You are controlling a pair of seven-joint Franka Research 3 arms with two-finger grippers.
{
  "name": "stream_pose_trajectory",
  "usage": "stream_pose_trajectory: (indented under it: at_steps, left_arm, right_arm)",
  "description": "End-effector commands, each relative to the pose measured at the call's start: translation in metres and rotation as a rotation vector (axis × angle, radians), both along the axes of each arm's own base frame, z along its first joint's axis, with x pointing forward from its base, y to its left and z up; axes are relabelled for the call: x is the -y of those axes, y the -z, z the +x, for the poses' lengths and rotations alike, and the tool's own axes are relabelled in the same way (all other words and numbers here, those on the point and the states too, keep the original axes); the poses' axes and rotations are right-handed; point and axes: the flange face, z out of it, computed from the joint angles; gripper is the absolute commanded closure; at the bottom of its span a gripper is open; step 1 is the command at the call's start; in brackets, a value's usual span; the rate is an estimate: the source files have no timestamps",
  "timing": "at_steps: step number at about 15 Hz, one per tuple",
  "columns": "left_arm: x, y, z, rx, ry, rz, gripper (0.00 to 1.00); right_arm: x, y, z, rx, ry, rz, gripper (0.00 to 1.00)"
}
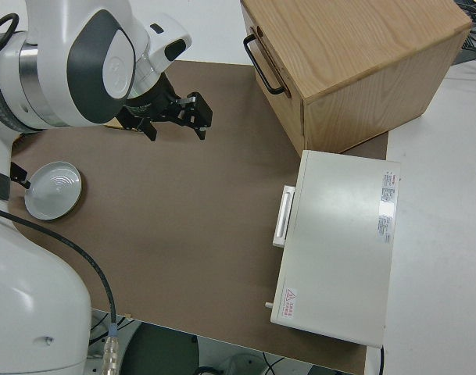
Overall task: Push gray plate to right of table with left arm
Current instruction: 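Move the left gripper forward to the near edge of the gray plate, then push the gray plate with the left gripper toward the toaster oven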
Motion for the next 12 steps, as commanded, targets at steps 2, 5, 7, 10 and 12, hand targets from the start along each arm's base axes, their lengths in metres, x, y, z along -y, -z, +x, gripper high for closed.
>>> stream_pose_trajectory:
  at_steps: [2, 5, 7, 10, 12]
  left_arm:
    - [0.003, 0.018, -0.01, 0.005, -0.027, -0.013, 0.06]
    - [0.009, 0.036, -0.017, 0.021, -0.017, -0.011, 0.06]
    - [0.015, 0.04, -0.02, 0.027, -0.007, -0.011, 0.11]
    - [0.014, 0.04, -0.02, 0.029, -0.024, -0.008, 0.41]
    - [0.014, 0.041, -0.02, 0.025, -0.036, -0.015, 0.72]
  right_arm:
    - [0.003, -0.002, -0.002, 0.0, -0.014, 0.002, 0.005]
    - [0.002, -0.002, -0.002, 0.0, -0.016, 0.002, 0.005]
    - [0.003, -0.002, -0.002, 0.0, -0.014, 0.002, 0.005]
    - [0.002, -0.002, -0.002, 0.0, -0.016, 0.002, 0.005]
    - [0.002, -0.002, -0.002, 0.0, -0.016, 0.002, 0.005]
